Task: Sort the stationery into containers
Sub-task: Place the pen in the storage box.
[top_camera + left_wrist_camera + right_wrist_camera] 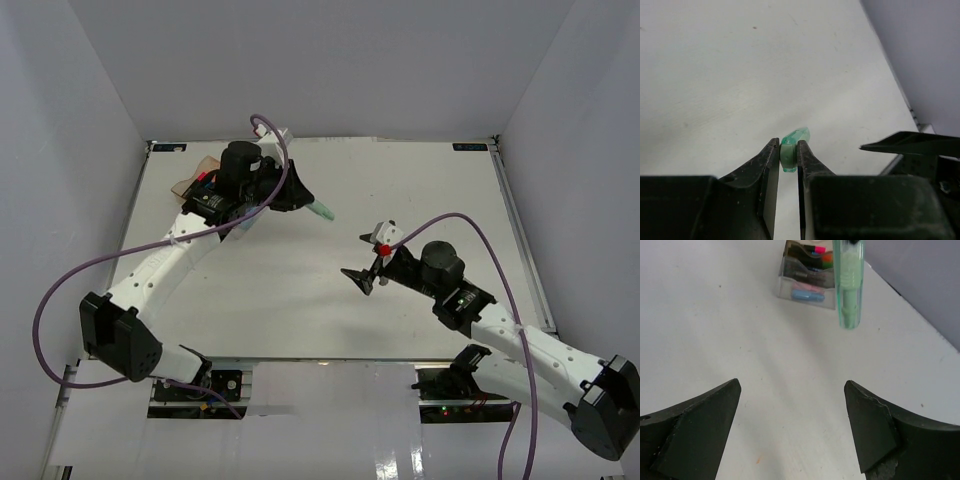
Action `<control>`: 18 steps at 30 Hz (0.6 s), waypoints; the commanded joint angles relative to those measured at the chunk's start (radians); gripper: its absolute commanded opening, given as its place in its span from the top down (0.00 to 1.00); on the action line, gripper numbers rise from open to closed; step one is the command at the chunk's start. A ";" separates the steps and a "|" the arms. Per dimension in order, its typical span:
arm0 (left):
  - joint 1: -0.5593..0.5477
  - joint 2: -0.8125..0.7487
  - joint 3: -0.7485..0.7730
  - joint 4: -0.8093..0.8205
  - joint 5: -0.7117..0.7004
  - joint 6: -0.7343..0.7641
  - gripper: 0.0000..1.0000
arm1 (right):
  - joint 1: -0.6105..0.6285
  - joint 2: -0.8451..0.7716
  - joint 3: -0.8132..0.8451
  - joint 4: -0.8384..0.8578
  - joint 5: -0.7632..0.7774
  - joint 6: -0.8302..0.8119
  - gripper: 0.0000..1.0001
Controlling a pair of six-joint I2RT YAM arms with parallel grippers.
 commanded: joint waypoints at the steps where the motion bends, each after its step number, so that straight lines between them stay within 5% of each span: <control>1: 0.027 -0.051 -0.033 -0.010 -0.244 0.049 1.00 | 0.003 -0.066 -0.031 -0.029 0.032 0.039 0.10; 7: 0.165 -0.175 -0.319 0.278 -0.441 -0.053 1.00 | 0.003 -0.152 -0.131 -0.012 0.029 0.146 0.10; 18: 0.368 -0.118 -0.556 0.723 -0.425 -0.302 1.00 | 0.003 -0.296 -0.175 -0.052 0.072 0.183 0.10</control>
